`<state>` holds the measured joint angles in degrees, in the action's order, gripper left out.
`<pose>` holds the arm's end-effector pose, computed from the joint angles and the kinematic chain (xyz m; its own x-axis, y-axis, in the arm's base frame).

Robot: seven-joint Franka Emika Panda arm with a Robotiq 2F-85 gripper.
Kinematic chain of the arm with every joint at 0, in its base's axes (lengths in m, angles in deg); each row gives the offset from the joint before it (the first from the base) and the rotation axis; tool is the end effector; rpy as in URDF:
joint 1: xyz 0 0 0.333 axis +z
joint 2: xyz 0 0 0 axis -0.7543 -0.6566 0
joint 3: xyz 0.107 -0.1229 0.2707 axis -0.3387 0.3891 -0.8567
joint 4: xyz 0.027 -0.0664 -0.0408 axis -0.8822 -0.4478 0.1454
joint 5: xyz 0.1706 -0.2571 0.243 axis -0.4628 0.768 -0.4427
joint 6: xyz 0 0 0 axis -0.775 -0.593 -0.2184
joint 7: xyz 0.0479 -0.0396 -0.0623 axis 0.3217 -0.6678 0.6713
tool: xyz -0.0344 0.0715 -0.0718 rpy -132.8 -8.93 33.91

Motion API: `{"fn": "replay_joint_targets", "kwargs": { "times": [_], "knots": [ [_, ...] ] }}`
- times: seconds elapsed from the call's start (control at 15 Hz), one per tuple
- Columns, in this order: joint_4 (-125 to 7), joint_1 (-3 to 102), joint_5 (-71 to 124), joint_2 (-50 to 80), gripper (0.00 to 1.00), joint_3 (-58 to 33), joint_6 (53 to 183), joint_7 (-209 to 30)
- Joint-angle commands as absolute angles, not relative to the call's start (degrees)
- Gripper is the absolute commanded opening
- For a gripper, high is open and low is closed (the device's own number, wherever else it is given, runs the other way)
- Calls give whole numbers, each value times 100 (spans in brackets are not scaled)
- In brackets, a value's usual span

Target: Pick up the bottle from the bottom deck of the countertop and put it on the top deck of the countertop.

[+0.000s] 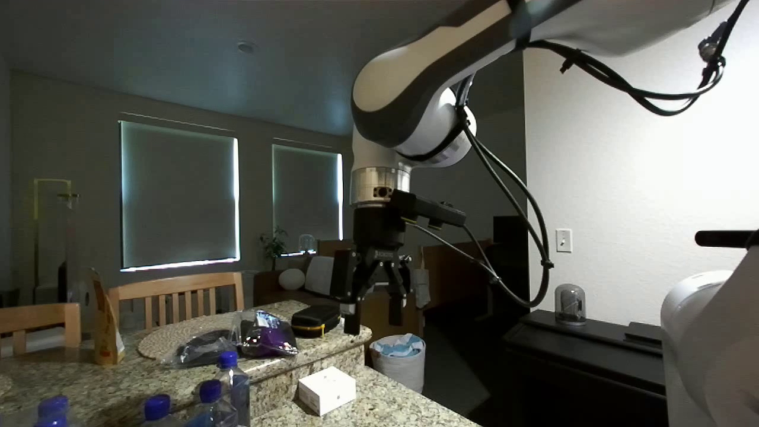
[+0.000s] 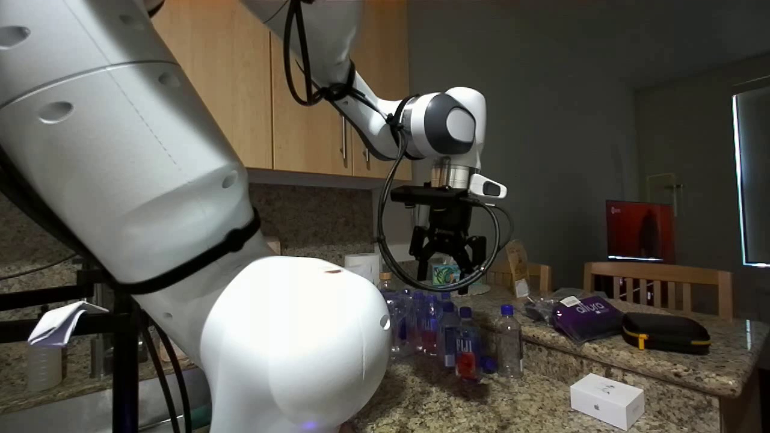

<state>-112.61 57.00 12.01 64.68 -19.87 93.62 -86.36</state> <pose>0.3544 0.0873 0.4619 0.9941 0.0969 -0.0484 0.0888 -0.9849 -0.1489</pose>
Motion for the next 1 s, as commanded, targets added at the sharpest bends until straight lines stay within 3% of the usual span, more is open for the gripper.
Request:
{"fn": "replay_joint_targets", "kwargs": {
  "times": [0.0,0.53,0.73,0.93],
  "knots": [
    [-11251,5649,1179,6469,100,-2028,9345,-8614],
    [-9957,5969,1070,3854,100,-2550,10864,-8827],
    [-9279,6020,2148,2963,100,-3020,11848,-9931],
    [-9256,6115,2374,2956,100,-2971,11744,-10069]
  ]
}}
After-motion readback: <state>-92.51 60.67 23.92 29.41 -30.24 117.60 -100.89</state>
